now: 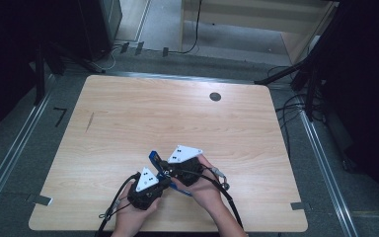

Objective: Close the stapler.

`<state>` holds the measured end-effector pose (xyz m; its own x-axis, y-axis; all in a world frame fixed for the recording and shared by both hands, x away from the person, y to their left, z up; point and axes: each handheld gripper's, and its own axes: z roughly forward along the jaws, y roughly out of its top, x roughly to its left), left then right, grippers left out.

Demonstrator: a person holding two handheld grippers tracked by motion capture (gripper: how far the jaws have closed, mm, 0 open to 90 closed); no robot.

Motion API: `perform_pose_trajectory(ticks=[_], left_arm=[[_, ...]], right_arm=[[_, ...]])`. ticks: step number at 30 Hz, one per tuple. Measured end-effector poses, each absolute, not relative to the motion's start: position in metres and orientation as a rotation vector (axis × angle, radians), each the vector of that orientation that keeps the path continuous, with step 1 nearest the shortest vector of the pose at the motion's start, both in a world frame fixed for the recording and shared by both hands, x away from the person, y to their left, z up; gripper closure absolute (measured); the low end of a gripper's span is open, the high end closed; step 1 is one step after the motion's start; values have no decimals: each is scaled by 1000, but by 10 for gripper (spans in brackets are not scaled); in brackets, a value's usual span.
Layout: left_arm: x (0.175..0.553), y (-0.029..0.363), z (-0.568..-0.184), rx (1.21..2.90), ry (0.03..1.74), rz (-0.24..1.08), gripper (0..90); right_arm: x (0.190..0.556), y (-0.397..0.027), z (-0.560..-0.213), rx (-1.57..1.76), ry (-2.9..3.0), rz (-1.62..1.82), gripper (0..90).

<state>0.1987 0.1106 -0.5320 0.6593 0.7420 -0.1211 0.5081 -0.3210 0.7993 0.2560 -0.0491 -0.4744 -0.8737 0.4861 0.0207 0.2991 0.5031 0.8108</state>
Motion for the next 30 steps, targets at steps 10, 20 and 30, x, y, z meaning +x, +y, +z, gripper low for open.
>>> perform_pose_trajectory(ticks=[10,20,30], left_arm=[[201,104,-533,2038,965,368,900],[200,102,-533,2045,956,382,900],[200,102,-533,2050,951,378,900]], right_arm=[[253,-58,-474,682,2522,1319,900],[249,-69,-474,707,2514,1330,900],[245,-72,-473,722,2498,1362,900]])
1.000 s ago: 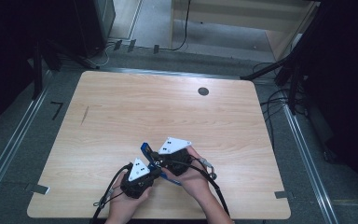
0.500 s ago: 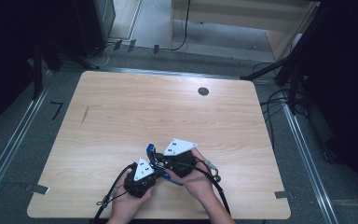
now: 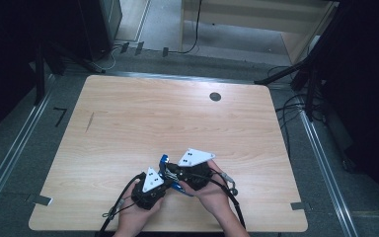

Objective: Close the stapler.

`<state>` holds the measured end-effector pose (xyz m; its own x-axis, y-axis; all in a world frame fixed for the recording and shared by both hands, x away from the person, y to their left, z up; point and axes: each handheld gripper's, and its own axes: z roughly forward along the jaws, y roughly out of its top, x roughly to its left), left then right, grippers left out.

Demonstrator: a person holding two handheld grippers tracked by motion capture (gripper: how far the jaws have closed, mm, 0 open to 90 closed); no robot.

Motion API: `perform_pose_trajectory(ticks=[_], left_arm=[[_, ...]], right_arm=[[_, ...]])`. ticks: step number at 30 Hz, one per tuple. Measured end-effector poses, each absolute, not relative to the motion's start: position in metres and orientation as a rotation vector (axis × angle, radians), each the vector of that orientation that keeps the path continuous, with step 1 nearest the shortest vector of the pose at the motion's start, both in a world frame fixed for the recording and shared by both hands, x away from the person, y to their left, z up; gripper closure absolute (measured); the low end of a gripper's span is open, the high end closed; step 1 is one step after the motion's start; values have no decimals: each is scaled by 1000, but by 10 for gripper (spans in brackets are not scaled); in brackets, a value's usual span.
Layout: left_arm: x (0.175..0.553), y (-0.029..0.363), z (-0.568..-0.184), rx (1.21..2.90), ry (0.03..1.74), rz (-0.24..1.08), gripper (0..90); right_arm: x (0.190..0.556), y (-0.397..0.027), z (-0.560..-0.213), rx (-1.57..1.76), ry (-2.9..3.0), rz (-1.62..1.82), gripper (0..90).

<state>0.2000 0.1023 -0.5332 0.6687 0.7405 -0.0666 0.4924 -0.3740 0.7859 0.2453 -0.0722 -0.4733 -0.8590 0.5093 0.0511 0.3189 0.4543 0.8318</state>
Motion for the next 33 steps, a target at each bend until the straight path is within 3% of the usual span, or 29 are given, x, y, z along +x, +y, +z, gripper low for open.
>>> perform_pose_trajectory(ticks=[18,33], left_arm=[[200,102,-533,2048,952,378,900],[200,103,-533,2046,954,380,900]], right_arm=[[249,-91,-461,795,2438,1411,900],[255,-77,-433,768,2370,1462,900]])
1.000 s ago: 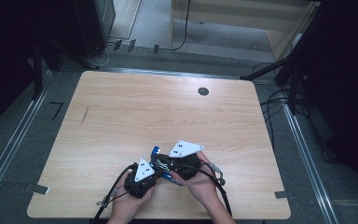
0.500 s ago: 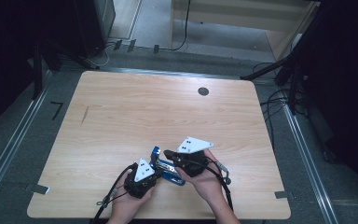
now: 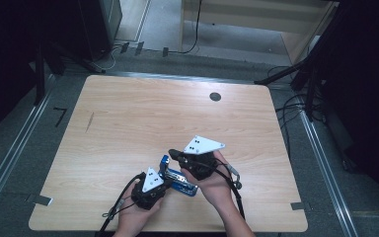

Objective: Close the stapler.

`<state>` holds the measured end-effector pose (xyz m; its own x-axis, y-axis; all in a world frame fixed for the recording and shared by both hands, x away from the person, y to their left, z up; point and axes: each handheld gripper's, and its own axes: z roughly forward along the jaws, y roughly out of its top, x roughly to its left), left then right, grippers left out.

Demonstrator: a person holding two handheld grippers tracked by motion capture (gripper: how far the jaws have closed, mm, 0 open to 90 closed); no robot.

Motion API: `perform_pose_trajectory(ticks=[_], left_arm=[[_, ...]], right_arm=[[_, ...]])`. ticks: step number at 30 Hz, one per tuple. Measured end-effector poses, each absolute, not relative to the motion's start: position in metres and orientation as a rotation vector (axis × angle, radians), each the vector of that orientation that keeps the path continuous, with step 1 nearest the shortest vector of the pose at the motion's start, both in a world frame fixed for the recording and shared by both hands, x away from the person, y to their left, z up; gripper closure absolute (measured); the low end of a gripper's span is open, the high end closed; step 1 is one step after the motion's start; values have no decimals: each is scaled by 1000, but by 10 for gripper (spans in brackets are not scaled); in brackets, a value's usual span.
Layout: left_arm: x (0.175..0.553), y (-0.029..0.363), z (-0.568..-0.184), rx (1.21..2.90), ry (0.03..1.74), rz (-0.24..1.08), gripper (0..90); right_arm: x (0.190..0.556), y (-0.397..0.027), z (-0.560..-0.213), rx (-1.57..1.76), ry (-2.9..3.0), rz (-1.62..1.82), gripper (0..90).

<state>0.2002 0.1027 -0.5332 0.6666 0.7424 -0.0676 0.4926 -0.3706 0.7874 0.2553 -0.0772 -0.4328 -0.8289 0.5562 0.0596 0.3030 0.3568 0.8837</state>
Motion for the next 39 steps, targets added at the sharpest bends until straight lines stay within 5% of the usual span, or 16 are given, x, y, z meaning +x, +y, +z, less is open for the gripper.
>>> perform_pose_trajectory(ticks=[16,39], left_arm=[[200,103,-533,2050,951,381,900],[200,103,-533,2045,950,370,900]], right_arm=[[252,-53,-429,677,2409,1459,900],[238,-94,-444,730,2386,1451,900]])
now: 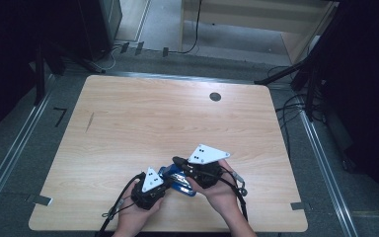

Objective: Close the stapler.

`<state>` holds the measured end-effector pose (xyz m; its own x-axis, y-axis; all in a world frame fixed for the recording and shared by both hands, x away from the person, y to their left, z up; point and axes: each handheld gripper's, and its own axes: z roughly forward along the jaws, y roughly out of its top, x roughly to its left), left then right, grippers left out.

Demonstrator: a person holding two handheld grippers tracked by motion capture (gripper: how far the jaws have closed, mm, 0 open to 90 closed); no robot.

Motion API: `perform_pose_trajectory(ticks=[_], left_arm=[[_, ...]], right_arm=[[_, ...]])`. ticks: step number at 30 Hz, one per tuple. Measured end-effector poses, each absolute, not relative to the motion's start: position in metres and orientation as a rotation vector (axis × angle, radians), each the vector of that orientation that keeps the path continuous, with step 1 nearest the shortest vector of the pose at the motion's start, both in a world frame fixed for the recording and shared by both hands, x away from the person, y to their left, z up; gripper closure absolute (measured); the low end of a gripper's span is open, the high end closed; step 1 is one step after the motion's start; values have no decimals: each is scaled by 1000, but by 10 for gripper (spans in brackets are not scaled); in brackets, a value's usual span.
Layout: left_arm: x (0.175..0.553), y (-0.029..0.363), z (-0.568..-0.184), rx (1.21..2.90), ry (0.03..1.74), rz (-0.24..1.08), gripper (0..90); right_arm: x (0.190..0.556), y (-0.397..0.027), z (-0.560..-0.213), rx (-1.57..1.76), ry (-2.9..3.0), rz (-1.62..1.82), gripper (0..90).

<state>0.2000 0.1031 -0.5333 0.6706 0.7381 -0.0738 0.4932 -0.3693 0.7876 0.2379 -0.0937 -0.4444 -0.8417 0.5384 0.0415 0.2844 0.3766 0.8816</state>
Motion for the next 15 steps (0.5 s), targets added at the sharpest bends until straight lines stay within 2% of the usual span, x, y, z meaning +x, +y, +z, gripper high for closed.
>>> perform_pose_trajectory(ticks=[15], left_arm=[[200,104,-533,2050,945,368,900]], right_arm=[[230,-119,-467,806,2374,1440,900]])
